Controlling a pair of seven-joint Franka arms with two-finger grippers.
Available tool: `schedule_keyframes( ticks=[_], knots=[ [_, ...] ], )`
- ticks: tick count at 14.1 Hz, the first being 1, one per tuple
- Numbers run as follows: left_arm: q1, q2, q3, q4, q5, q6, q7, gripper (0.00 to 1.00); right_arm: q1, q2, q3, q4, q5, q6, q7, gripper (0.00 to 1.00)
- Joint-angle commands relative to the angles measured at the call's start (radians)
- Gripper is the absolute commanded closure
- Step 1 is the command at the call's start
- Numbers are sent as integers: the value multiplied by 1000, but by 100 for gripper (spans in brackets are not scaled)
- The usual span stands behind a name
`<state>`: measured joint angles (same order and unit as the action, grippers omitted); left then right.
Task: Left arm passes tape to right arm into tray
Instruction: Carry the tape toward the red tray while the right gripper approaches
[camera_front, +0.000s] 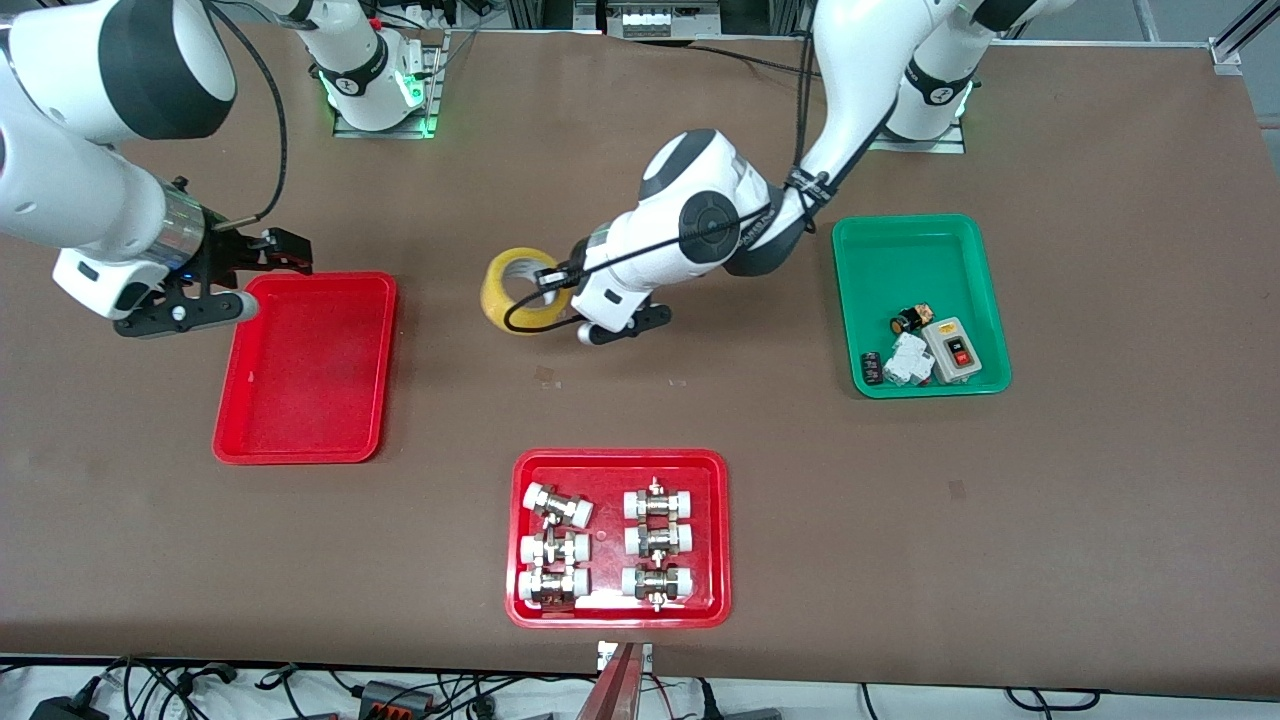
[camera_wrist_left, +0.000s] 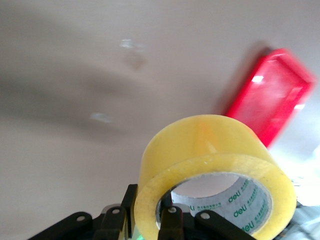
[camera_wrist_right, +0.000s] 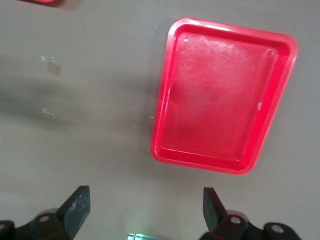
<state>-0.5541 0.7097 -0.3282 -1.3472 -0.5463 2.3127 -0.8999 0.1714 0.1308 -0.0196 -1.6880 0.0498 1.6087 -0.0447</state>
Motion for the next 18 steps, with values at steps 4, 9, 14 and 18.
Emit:
schedule_keyframes(
  ticks=[4, 9, 14, 18],
  knots=[
    [-26, 96, 3, 207, -190, 74, 73, 100, 25, 43, -5, 13, 304, 5, 19, 0],
    [-18, 97, 5, 218, -193, 60, 72, 100, 34, 59, -6, 22, 537, 51, 17, 0],
    [-13, 100, 8, 217, -185, 60, 75, 100, 33, 98, -6, 30, 659, 131, -30, 0],
    [-13, 100, 9, 217, -185, 60, 75, 100, 30, 153, -6, 66, 680, 132, -115, 0]
  ],
)
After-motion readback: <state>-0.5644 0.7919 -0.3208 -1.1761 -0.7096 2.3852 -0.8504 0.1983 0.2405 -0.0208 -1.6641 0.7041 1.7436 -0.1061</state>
